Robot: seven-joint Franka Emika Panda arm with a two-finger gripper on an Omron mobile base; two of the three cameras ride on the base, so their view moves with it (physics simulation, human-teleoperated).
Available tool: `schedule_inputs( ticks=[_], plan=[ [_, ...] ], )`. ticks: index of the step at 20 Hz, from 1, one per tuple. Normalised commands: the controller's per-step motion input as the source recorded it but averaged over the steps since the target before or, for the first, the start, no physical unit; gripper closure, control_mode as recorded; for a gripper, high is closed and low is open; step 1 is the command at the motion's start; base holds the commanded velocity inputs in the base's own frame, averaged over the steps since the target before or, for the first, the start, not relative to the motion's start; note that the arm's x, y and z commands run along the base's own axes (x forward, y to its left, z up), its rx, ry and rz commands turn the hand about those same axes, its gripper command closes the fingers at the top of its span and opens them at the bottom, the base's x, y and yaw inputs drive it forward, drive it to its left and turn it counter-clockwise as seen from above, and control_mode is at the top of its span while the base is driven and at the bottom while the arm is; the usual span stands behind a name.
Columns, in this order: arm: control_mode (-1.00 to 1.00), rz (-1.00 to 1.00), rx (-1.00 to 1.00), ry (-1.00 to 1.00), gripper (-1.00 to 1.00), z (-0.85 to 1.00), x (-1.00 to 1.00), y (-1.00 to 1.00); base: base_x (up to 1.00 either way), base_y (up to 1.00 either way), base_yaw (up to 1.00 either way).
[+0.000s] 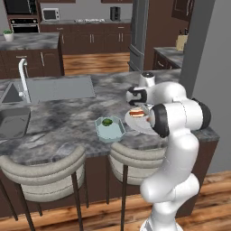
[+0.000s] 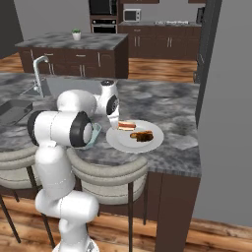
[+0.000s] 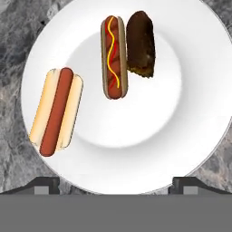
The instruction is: Place one cooked food and one vegetable from the large plate to each tupperware container.
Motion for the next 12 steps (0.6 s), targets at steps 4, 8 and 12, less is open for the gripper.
schedule_inputs(
  ticks=[4,8,12],
  plan=[
    [-1.0,0.18,0.15,0.01,-1.0,-0.18,0.77,-0.25,0.0,0.0,0.0],
    [-1.0,0.03,0.03,-0.08,-1.0,-0.66,0.4,0.0,0.0,0.0,0.0],
    [-1.0,0.0,0.03,-0.07,-1.0,-0.63,0.53,0.0,0.0,0.0,0.0]
  ],
)
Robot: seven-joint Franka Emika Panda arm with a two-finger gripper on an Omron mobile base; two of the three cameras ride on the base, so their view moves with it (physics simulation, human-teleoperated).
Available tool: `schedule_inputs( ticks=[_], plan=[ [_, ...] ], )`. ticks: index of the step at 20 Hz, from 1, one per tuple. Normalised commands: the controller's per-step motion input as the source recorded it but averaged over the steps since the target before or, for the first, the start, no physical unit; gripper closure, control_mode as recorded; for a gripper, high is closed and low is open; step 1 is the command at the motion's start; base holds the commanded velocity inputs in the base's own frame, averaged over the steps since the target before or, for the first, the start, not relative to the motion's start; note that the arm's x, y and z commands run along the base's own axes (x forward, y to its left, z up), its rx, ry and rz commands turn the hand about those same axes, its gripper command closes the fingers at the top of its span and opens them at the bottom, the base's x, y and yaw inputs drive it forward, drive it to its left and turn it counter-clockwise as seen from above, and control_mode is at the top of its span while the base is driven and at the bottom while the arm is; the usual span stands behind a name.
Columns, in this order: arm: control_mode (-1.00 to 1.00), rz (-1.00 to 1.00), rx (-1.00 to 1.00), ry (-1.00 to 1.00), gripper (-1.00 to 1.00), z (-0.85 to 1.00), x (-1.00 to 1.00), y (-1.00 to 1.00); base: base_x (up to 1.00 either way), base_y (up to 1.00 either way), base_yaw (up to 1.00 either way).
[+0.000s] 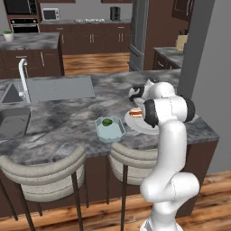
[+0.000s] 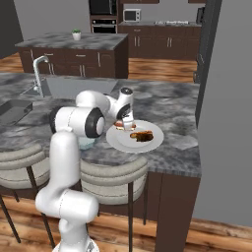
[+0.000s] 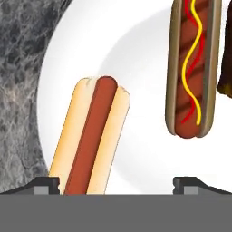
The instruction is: Place one cooked food and one vegetable from the large plate to each tupperware container.
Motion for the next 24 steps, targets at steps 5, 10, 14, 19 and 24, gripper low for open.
schedule_inputs(
  ticks=[5,10,14,19,24],
  plan=[
    [-1.0,-0.03,0.01,-0.02,-1.0,-0.47,0.66,0.13,0.0,0.0,0.0],
    [-1.0,-0.04,0.0,-0.01,1.0,-0.37,0.34,0.17,0.0,0.0,0.0],
    [-1.0,-0.04,0.02,-0.05,1.0,0.07,-0.06,0.02,0.0,0.0,0.0],
    [-1.0,0.0,0.0,-0.14,1.0,0.95,-0.36,0.0,0.0,0.0,0.0],
    [-1.0,-0.07,0.01,-0.25,1.0,0.5,-1.0,0.23,0.0,0.0,0.0]
  ],
)
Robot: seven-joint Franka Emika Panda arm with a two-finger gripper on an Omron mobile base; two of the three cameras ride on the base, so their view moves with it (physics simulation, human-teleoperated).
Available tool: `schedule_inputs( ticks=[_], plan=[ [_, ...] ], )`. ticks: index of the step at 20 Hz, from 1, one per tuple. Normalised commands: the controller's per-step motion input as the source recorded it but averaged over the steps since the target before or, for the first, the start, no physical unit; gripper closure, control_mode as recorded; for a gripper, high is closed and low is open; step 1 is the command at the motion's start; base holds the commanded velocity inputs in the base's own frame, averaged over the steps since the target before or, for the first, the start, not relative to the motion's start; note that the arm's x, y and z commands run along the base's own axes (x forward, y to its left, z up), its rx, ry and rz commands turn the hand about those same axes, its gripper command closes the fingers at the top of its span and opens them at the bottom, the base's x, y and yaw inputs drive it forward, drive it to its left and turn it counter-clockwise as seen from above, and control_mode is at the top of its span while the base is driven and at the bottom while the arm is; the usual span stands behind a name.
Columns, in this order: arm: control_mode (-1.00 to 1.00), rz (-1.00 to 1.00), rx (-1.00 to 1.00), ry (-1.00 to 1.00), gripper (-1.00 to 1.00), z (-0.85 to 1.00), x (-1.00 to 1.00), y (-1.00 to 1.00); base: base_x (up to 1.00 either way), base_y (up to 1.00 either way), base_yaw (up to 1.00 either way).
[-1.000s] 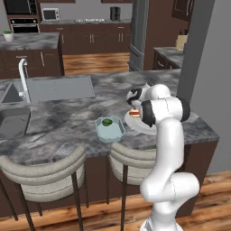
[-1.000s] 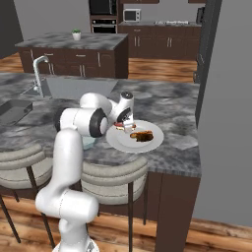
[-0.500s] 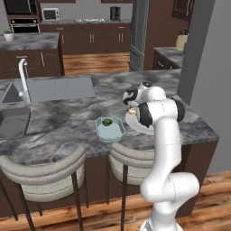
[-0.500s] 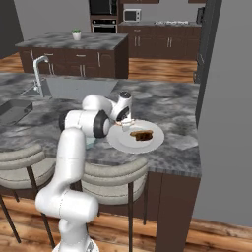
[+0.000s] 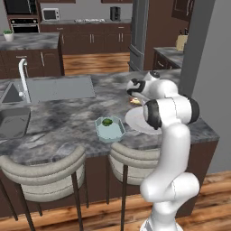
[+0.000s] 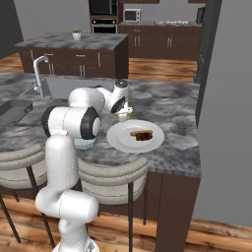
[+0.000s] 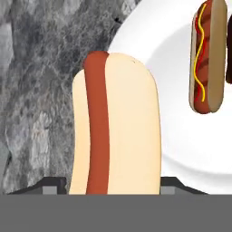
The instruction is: Place one cooked food and one vegetable from the large plate to each tupperware container.
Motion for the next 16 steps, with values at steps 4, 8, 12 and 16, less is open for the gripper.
schedule_inputs(
  ticks=[4,8,12,16],
  plan=[
    [-1.0,-0.04,0.0,-0.29,1.0,0.26,-1.0,0.74,0.0,0.0,0.0],
    [-1.0,0.0,-0.06,-0.03,1.0,0.54,-1.0,0.62,0.0,0.0,0.0],
    [-1.0,0.0,-0.2,0.26,1.0,0.44,-0.76,0.59,0.0,0.0,0.0],
    [-1.0,0.03,-0.12,0.23,1.0,0.14,0.03,0.86,0.0,0.0,0.0]
  ],
)
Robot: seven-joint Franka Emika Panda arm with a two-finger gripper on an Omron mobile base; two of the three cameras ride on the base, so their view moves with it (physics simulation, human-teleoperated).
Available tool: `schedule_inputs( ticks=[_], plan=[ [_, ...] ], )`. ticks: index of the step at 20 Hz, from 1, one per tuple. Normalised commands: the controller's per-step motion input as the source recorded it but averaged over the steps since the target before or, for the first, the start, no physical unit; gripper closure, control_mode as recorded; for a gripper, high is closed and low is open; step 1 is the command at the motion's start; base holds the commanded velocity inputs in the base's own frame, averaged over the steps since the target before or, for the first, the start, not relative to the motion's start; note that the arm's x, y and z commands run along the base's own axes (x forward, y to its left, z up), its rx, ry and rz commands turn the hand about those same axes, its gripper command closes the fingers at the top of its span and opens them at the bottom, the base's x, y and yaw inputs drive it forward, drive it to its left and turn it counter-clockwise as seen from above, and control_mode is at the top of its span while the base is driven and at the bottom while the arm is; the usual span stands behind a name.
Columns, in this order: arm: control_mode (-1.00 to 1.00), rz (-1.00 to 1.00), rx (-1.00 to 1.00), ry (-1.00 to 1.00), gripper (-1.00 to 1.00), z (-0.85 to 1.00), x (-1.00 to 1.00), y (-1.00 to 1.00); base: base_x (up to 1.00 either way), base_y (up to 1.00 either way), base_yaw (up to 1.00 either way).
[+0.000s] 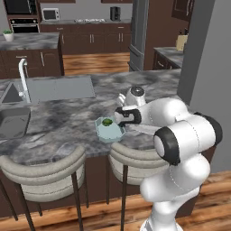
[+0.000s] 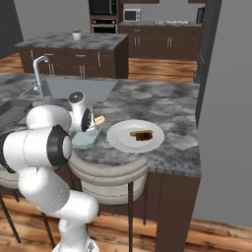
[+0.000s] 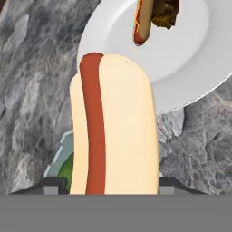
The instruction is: Place one cooked food and one vegetable from the large plate to each tupperware container.
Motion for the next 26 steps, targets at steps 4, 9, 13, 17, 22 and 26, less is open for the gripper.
schedule_inputs(
  ticks=[4,9,13,17,22,26],
  plan=[
    [-1.0,0.16,0.0,0.29,1.0,-0.05,0.44,0.53,0.0,0.0,0.0],
    [-1.0,0.18,0.0,0.39,1.0,-0.48,0.24,0.12,0.0,0.0,0.0],
    [-1.0,0.09,0.0,0.24,1.0,-0.74,0.18,0.1,0.0,0.0,0.0],
    [-1.0,0.02,0.0,0.05,1.0,-0.55,0.22,0.52,0.0,0.0,0.0],
    [-1.0,0.0,0.0,0.0,1.0,-0.31,0.33,0.26,0.0,0.0,0.0],
    [-1.0,0.0,0.0,-0.01,-1.0,0.02,0.0,-0.07,0.0,0.0,0.0]
  ],
)
